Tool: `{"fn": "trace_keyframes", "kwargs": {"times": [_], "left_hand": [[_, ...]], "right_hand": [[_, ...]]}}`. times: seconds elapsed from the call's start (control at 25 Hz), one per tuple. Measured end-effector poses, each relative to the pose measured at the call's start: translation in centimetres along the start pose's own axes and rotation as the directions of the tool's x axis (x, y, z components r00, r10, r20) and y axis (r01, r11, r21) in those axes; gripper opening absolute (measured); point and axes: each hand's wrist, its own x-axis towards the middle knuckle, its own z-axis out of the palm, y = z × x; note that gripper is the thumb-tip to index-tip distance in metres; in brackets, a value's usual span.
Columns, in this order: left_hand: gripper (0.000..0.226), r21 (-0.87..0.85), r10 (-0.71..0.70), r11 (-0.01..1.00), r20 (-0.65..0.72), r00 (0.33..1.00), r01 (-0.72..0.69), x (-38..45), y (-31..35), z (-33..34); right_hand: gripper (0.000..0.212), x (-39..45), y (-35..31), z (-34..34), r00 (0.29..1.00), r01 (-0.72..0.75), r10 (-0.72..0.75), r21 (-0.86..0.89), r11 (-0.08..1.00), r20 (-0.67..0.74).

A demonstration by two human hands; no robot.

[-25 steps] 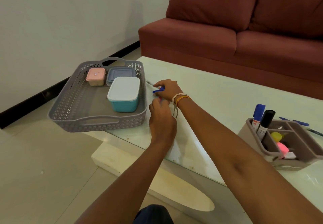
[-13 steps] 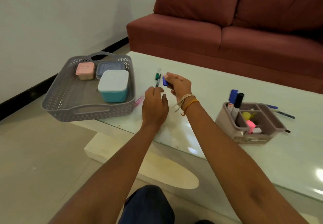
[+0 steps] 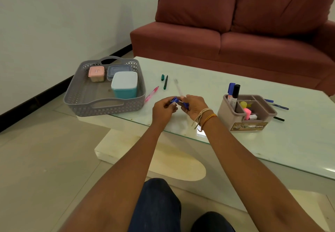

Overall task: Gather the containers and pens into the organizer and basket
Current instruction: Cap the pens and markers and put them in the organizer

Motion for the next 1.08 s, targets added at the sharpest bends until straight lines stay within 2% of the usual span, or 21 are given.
{"fn": "trace_keyframes", "kwargs": {"times": [0.08, 0.16, 0.36, 0.52, 0.6, 0.68, 0.8, 0.88, 1.08], "left_hand": [[0.030, -0.018, -0.022, 1.000, 0.019, 1.000, 0.022, 0.1, -0.1, -0.1], [0.029, 0.013, -0.030, 0.999, 0.027, 0.999, 0.030, 0.3, -0.1, 0.1], [0.026, -0.001, -0.054, 0.999, 0.030, 0.998, 0.054, 0.8, -0.2, 0.2], [0.029, -0.073, -0.066, 0.995, 0.037, 0.997, 0.069, 0.9, -0.4, -0.1], [0.029, -0.123, -0.097, 0.987, 0.043, 0.994, 0.102, 0.9, -0.4, -0.2], [0.023, -0.179, -0.117, 0.976, 0.061, 0.991, 0.126, 0.8, -0.3, -0.5], [0.017, -0.304, -0.160, 0.936, 0.092, 0.983, 0.180, 0.8, 0.2, -0.9], [0.018, -0.340, -0.186, 0.918, 0.089, 0.979, 0.205, 0.7, 0.3, -1.1], [0.016, -0.235, -0.166, 0.956, 0.061, 0.984, 0.176, 0.5, 0.1, -0.9]], "right_hand": [[0.024, -0.3, -0.2, -0.4, 0.997, -0.044, 0.028, 0.240, 0.970, 0.069], [0.030, -0.2, 0.0, -0.3, 0.998, -0.005, -0.015, 0.293, 0.956, 0.066], [0.023, 0.8, 0.8, 0.3, 0.983, 0.183, -0.181, 0.126, 0.975, -0.023], [0.016, 1.1, 1.2, 0.7, 0.981, 0.195, -0.194, -0.057, 0.979, 0.020], [0.007, 1.2, 1.0, 0.4, 0.979, 0.192, -0.199, -0.112, 0.975, -0.052], [0.010, 1.3, 0.2, -0.5, 0.974, 0.194, -0.211, -0.175, 0.965, -0.087], [0.012, 1.2, -1.2, -1.1, 0.992, 0.127, -0.124, -0.162, 0.979, 0.029], [0.014, 1.1, -1.4, -0.6, 0.995, 0.100, -0.101, -0.149, 0.984, 0.001], [0.012, 0.5, -0.2, -0.4, 0.999, 0.011, -0.014, -0.077, 0.997, -0.034]]}}
